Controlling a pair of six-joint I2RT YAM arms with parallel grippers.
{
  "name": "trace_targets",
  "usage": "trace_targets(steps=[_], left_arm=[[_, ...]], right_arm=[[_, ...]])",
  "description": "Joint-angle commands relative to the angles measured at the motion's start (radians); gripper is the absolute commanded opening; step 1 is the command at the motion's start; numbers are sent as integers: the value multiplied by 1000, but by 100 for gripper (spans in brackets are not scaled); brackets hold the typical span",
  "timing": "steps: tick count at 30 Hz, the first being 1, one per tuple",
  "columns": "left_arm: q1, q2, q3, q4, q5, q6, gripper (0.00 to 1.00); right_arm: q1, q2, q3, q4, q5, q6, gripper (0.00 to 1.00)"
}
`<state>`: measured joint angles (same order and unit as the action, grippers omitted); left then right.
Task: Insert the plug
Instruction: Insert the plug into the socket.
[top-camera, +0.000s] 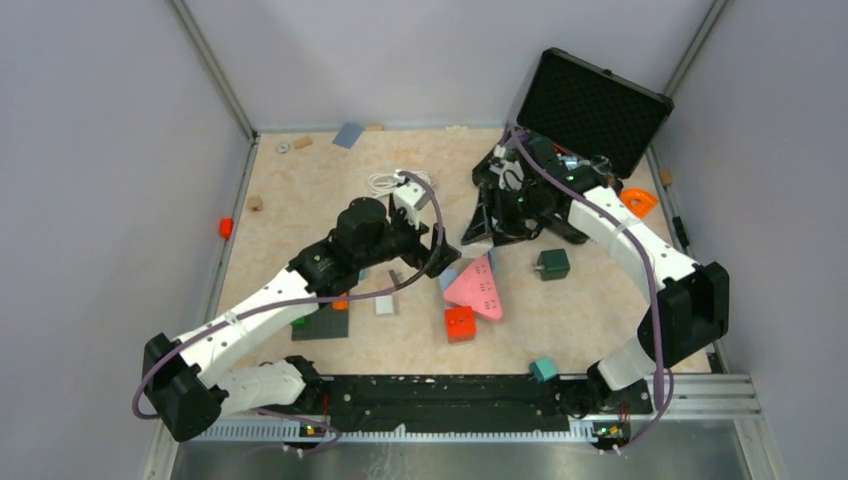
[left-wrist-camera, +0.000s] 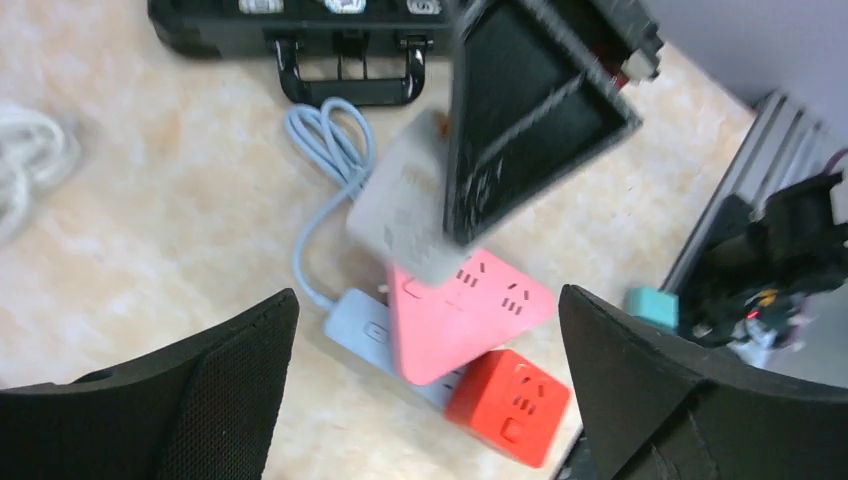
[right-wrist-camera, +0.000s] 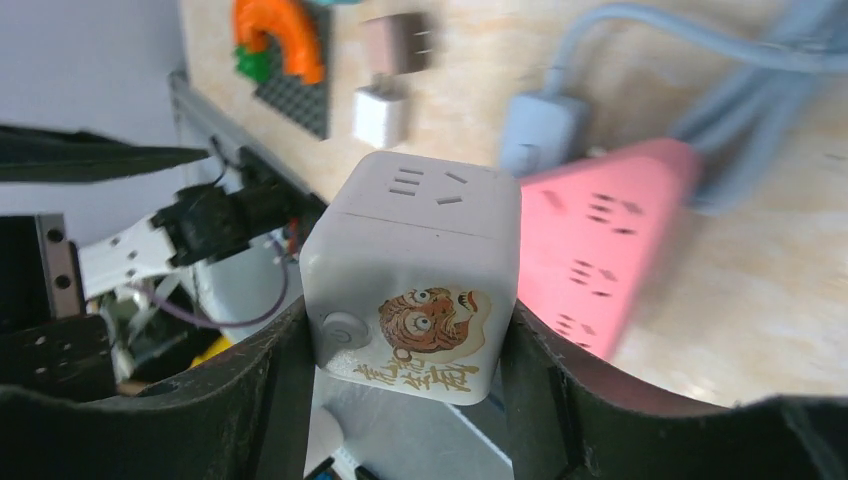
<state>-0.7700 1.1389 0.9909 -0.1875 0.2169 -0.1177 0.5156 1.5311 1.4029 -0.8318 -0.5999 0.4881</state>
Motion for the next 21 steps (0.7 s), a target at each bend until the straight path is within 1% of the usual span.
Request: trace_targets(steps=[1,3,5,7,8,10,12,14,16,19,21], left_arm=[[1,-34,-106,138,-86,-422,99],[3,-36,-139,124,-145,-544,99],[12,-36,-155,74,-199,-637,99],[32,-39,-169,30,-198,-692,99],[52,-43,-179,14,-166,-705,99],[80,-55,-227,34,-129,-746,99],[118,-72,-281,51,-109,-833,99],[172,-94,-346,131,-47,-885,99],[197,-106,-382,158,-32,-928,99],[205,-79,-374,141,-6,-914,99],[204,-30,-339,125,48,-886,99]], right_arm=[[-95,-77,-14,-70,120,-104,0],[-115,-80,-9,-117,203,-136,0],[-127,-84,-6,-143,276,-155,0],[-133,-91,-8,-159,337,-143,0],[-137,-92,-8,-168,363,-130,0],[-145,-94,-8,-172,339,-137,0],[-145,-98,-10,-168,309,-146,0],[-146,-102,-11,-164,291,-156,0],[-146,-100,-8,-170,287,-168,0],[-146,-93,-8,-177,250,-182,0],[-145,-93,-15,-166,212,-181,0]])
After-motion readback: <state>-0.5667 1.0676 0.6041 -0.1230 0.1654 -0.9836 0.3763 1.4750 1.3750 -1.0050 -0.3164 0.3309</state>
